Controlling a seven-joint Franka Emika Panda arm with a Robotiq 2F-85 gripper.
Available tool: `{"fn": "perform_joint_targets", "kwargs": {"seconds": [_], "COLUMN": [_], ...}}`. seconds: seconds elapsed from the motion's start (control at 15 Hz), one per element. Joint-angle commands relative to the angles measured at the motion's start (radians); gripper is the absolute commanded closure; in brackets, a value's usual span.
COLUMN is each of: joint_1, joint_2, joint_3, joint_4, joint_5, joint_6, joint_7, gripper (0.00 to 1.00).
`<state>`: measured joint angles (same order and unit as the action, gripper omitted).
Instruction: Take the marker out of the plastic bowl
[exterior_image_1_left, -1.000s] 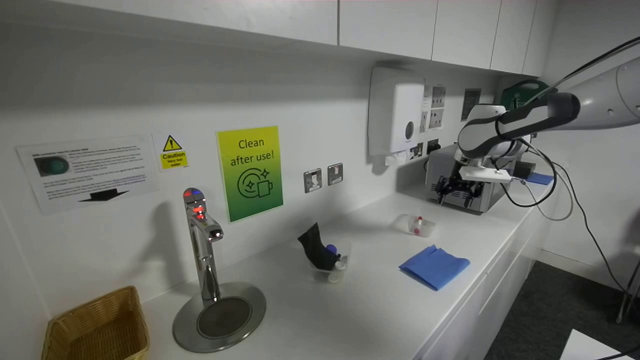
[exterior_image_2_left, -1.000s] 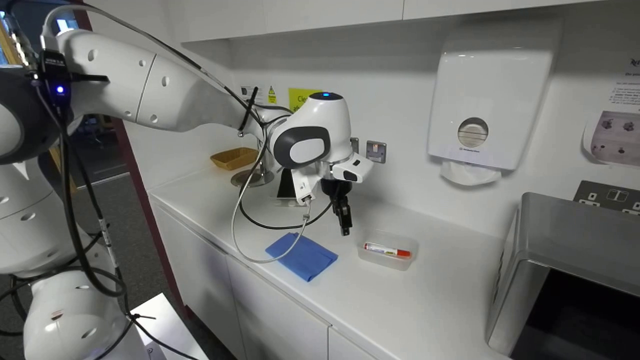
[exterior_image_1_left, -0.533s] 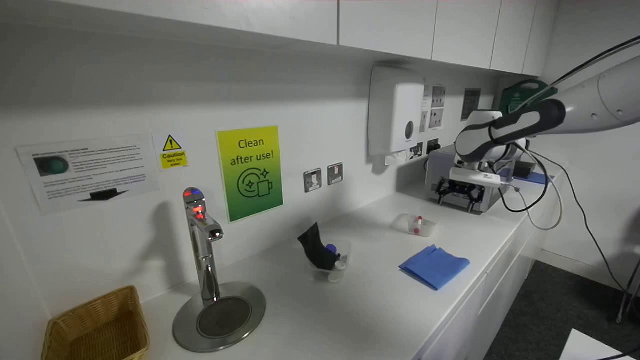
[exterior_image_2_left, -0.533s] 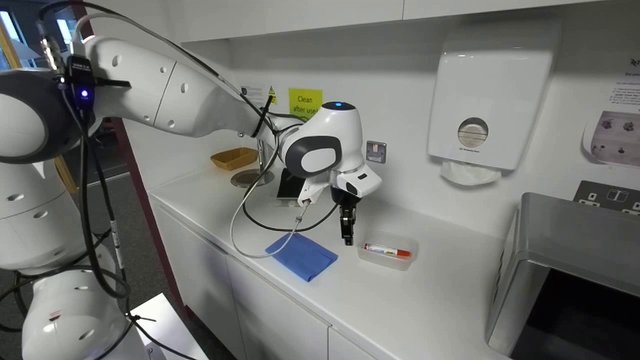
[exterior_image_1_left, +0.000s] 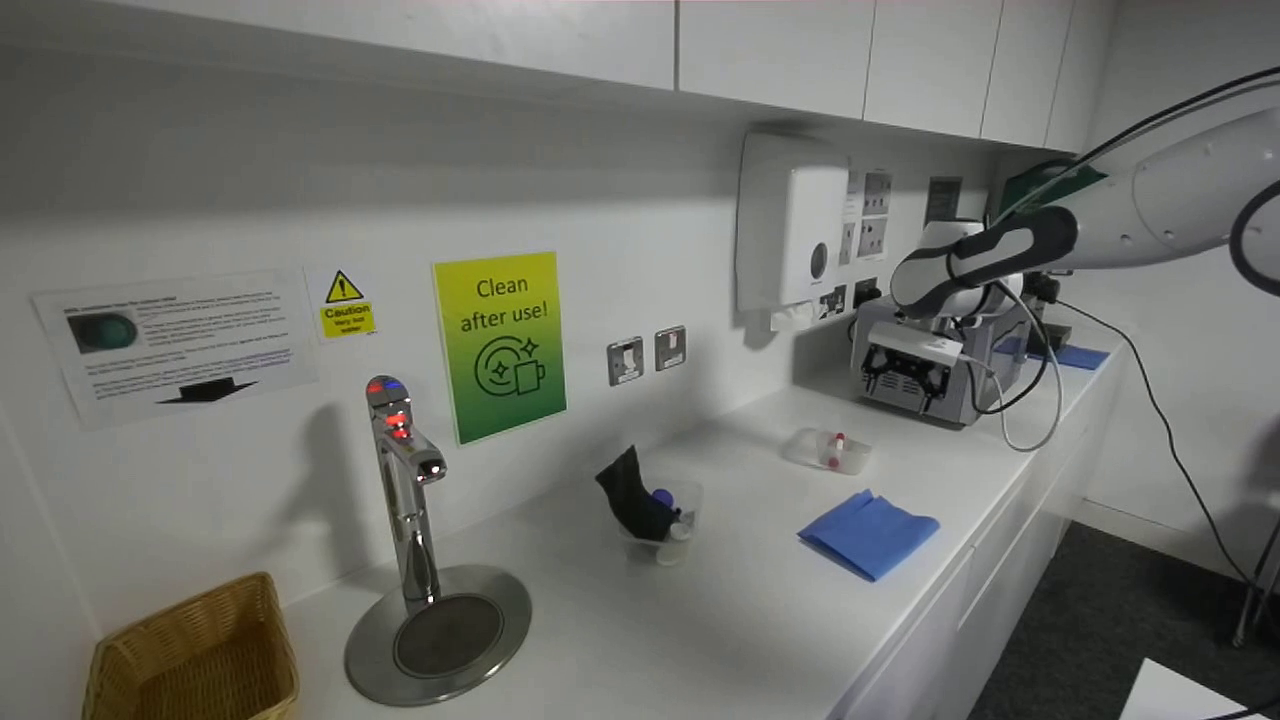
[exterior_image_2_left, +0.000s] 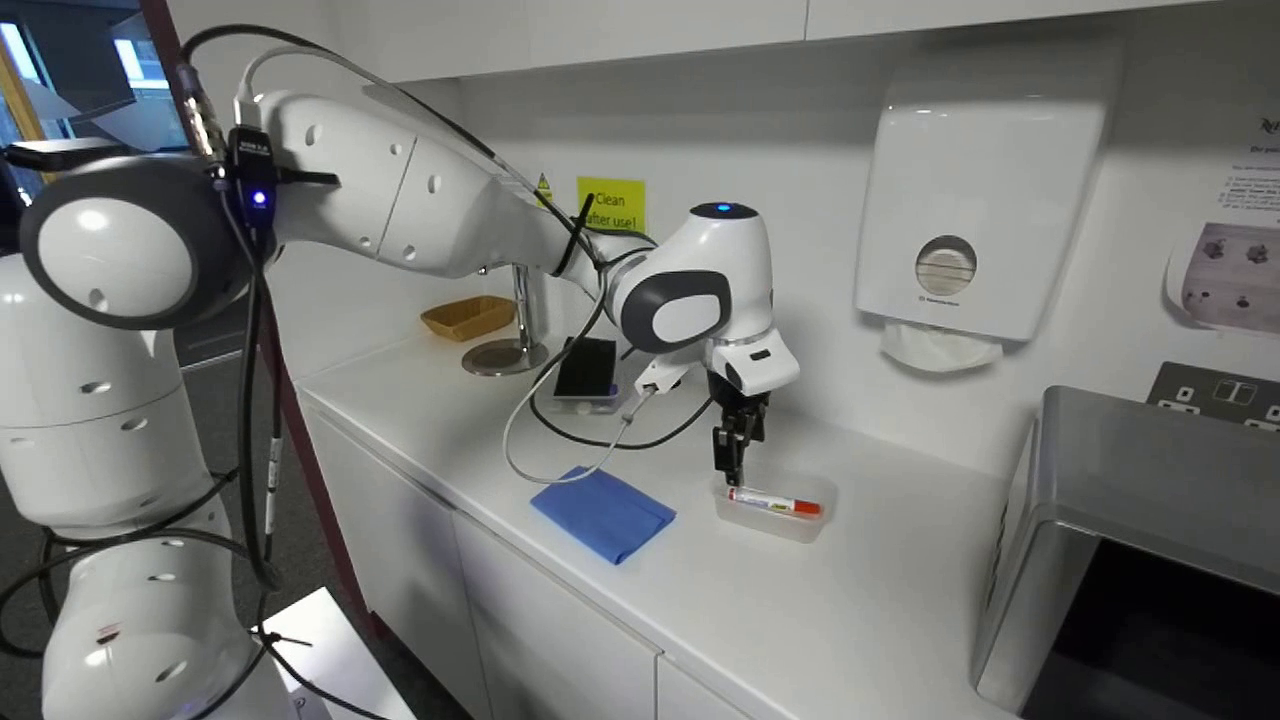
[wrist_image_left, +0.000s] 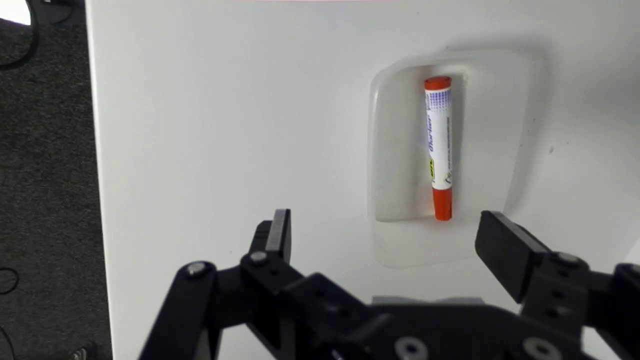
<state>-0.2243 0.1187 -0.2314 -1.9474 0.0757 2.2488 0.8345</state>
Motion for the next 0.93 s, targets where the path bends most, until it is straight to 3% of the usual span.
{"fn": "perform_joint_targets", "kwargs": {"seconds": [0.0,0.27,0.87], "joint_1": [-0.003,-0.01,-0.007], "joint_2": [0.111,0.201,0.311], "joint_3": [-0.013,-0.012,0.001], "joint_4": [0.158,0.273,0.411], "joint_5": [0.032,0.08,0.091], "joint_6": [-0.066,-0.198,-0.306], "joint_7": [0.057,0.055,0.017], "gripper": [0.0,0.0,0.0]}}
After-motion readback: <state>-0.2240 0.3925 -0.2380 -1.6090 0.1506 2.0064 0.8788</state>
